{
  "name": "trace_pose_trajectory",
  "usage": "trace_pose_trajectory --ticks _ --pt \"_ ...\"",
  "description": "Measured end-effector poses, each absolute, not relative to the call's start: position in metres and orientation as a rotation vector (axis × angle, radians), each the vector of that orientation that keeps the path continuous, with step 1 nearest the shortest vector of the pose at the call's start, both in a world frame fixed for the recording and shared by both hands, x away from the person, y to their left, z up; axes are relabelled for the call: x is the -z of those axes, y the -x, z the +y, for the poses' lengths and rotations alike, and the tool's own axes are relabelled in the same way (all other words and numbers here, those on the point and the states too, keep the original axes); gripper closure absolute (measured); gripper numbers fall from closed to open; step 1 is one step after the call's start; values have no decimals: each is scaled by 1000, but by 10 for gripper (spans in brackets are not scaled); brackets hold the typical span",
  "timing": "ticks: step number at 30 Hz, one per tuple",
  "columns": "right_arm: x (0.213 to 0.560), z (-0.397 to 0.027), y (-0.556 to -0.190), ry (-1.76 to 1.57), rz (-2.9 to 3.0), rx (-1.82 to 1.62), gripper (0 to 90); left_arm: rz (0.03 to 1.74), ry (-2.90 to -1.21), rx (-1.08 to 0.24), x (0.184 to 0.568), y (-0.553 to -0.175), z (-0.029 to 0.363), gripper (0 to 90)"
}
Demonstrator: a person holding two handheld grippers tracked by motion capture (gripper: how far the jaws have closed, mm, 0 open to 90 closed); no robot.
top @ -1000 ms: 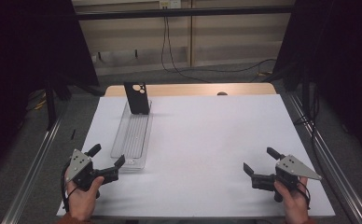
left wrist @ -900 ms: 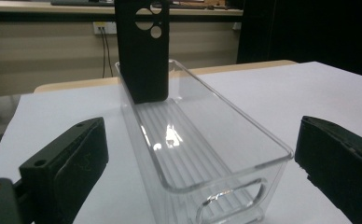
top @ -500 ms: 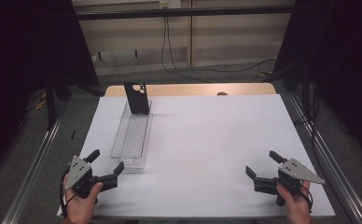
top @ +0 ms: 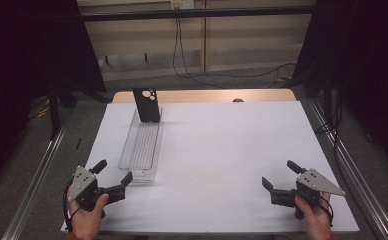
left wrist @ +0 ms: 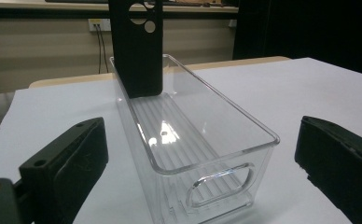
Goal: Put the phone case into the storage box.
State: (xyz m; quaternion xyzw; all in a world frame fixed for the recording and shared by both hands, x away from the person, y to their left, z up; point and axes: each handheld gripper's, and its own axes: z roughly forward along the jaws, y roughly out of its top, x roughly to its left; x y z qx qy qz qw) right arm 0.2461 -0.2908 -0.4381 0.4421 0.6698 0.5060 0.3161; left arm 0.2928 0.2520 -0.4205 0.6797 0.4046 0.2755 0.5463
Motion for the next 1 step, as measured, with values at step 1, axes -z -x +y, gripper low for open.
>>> trace_pose_trajectory --ticks 1 --pt "438 -291 -247 -1165 1765 -1334 0 959 -1611 -653 421 -293 252 27"
